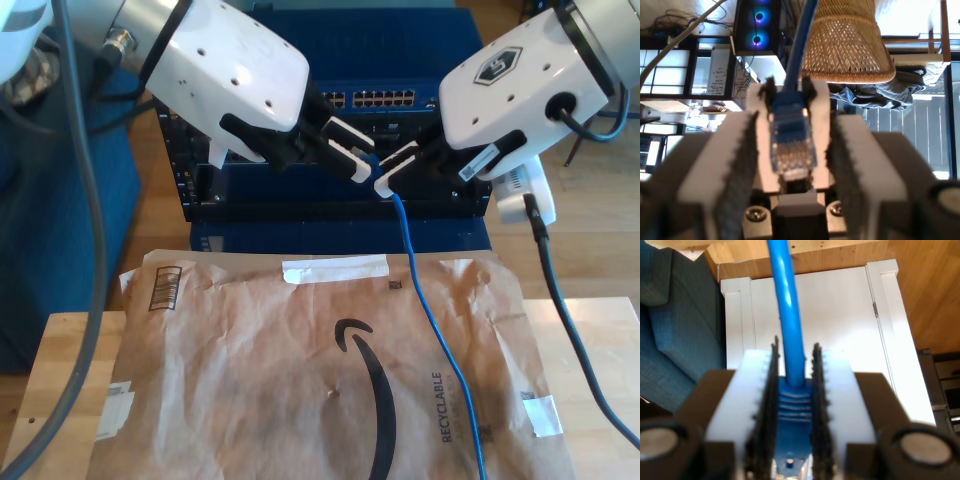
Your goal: Grab the cable and plug it in
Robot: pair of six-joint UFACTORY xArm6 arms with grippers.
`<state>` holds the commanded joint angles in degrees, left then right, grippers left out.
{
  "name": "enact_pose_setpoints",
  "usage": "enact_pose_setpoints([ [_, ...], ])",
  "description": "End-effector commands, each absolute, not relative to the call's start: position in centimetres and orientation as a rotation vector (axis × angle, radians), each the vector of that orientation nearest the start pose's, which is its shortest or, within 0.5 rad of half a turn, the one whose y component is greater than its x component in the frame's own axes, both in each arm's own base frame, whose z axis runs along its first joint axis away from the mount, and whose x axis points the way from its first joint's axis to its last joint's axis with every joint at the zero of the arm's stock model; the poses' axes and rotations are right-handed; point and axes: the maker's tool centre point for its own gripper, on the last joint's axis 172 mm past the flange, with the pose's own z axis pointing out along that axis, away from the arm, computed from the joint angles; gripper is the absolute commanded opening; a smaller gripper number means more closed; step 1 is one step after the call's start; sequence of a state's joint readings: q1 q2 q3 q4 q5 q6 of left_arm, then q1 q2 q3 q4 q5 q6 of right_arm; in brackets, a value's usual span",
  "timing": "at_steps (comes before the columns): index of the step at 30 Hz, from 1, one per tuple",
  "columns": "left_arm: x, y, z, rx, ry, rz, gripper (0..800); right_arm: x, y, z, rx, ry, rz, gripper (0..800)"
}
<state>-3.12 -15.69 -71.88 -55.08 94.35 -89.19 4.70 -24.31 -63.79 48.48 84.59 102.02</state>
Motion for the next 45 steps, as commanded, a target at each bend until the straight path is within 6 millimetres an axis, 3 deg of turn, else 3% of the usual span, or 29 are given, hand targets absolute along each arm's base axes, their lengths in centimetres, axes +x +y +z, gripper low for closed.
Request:
enact_pose_setpoints([
  [4,36.0,-24.2,45.9,1.735,1.609,-0.978,15,35.5,22.5,43.8,-1.572,1.892,0.840,70],
  [6,35.9,-24.2,45.7,1.732,1.612,-0.985,5,35.5,22.5,43.8,-1.572,1.891,0.843,136],
  [7,35.9,-24.2,45.5,1.732,1.614,-0.988,5,35.5,22.5,43.8,-1.573,1.889,0.842,227],
  [9,35.9,-24.2,45.5,1.732,1.614,-0.988,5,35.5,22.5,43.8,-1.578,1.884,0.839,310],
  [10,35.8,-24.2,45.5,1.733,1.614,-0.989,5,35.5,22.5,43.8,-1.580,1.882,0.839,429],
  [11,35.8,-24.2,45.5,1.734,1.615,-0.988,5,35.5,22.4,43.8,-1.582,1.881,0.835,479],
  [13,35.7,-24.2,45.6,1.738,1.612,-0.993,5,35.5,22.4,43.8,-1.613,1.845,0.819,707],
  [15,35.7,-24.0,45.7,1.736,1.613,-0.990,5,35.9,22.1,44.4,-1.638,1.796,0.761,799],
  [21,35.8,-22.9,46.1,1.684,1.640,-1.039,6,37.3,21.0,48.0,-1.672,1.599,0.502,799],
  [26,37.2,-21.2,47.4,1.436,1.691,-1.326,6,37.0,21.0,49.1,-1.737,1.483,0.423,799],
  [30,38.9,-19.3,48.0,1.281,1.666,-1.487,7,37.4,19.7,51.3,-1.657,1.453,0.282,799],
  [32,38.8,-19.3,48.5,1.258,1.649,-1.540,7,37.6,19.3,52.5,-1.633,1.402,0.190,799],
  [36,38.0,-19.4,49.1,1.206,1.678,-1.686,9,36.5,21.8,52.7,-1.678,1.319,0.188,796],
  [38,38.0,-19.4,49.7,1.140,1.687,-1.796,17,36.8,21.9,53.5,-1.659,1.287,0.136,797],
  [41,37.5,-19.6,52.4,1.091,1.575,-1.924,21,37.0,22.0,55.2,-1.613,1.241,0.061,797],
  [45,37.8,-19.0,52.8,1.037,1.552,-2.012,21,36.0,22.2,56.2,-1.610,1.202,0.039,796],
])
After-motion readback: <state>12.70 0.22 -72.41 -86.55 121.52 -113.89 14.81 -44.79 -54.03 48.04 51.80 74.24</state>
